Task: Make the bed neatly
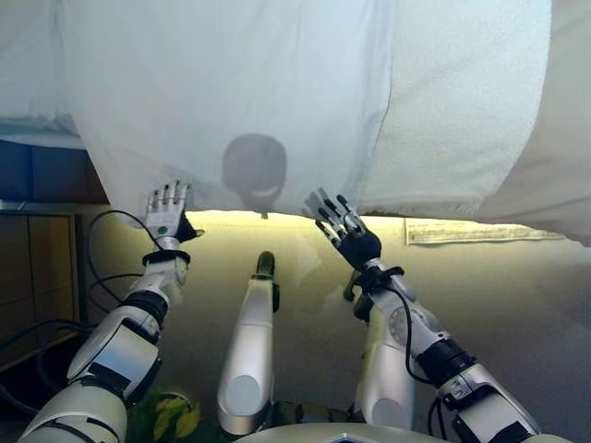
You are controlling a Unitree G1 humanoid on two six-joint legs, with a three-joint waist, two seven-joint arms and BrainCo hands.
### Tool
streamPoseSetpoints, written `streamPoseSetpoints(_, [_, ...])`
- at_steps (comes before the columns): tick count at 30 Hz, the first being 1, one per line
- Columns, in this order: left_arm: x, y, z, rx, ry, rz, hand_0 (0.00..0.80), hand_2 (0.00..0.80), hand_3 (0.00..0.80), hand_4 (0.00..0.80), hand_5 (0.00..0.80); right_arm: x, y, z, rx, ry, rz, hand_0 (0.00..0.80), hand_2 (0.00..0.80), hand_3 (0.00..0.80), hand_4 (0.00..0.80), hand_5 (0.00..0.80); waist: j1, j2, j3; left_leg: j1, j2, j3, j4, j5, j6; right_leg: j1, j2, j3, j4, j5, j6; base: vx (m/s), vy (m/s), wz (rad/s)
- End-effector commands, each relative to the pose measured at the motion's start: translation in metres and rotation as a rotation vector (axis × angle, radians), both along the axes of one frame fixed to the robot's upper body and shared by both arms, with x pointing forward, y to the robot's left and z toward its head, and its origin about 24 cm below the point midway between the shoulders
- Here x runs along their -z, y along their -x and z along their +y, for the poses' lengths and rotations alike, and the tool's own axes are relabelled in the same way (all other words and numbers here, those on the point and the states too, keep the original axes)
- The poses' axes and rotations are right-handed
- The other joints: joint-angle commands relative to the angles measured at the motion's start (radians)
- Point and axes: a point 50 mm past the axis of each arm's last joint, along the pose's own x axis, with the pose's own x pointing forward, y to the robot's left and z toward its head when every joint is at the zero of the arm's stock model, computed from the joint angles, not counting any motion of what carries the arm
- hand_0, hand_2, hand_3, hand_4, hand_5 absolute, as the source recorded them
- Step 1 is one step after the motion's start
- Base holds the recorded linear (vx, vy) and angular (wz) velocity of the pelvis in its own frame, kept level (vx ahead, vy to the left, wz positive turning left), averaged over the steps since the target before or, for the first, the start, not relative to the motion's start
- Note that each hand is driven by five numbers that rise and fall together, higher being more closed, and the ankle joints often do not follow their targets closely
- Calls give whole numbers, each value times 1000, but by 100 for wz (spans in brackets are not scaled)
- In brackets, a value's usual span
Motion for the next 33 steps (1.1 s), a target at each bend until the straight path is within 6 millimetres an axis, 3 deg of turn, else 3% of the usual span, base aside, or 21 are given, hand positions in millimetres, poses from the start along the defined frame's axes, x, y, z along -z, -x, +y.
streamPoseSetpoints(1, [-29,3,35,-160,89,-188,0,0,0,0,0,-20,6,15,-31,-34,-71,0,0,0,0,0,23,15,2,4,-45,15,-186,190,37,-19,-43,59,120,98,137,10,93,12])
streamPoseSetpoints(8, [-67,-8,28,-97,151,-409,0,0,0,0,0,-23,4,13,4,-23,-72,0,0,0,0,0,36,26,1,5,-58,14,-189,188,35,-19,-44,65,112,99,133,9,41,8])
streamPoseSetpoints(17, [-68,-17,-11,19,161,-484,0,0,0,0,0,-31,1,17,7,-14,-94,0,0,0,0,0,48,24,5,-2,-72,23,-172,182,41,-9,-60,58,95,123,136,43,47,-1])
streamPoseSetpoints(21, [-75,-24,-26,28,91,-508,0,0,0,0,0,-36,-5,19,18,23,-108,0,0,0,0,0,41,32,25,-117,-78,10,-103,182,44,-123,-55,87,178,120,137,-27,147,-1])
streamPoseSetpoints(27, [-85,-28,-27,-27,54,-546,0,0,0,0,0,-48,-12,23,15,67,-105,0,0,0,0,0,30,11,25,-339,-69,-15,20,183,32,-329,-24,142,258,140,141,-27,153,-6])
streamPoseSetpoints(33, [-76,-23,-21,-63,38,-511,0,0,0,0,0,-46,-13,13,8,101,-65,0,0,0,0,0,8,7,25,-498,-44,10,196,166,22,-457,-20,174,329,173,130,70,121,-18])
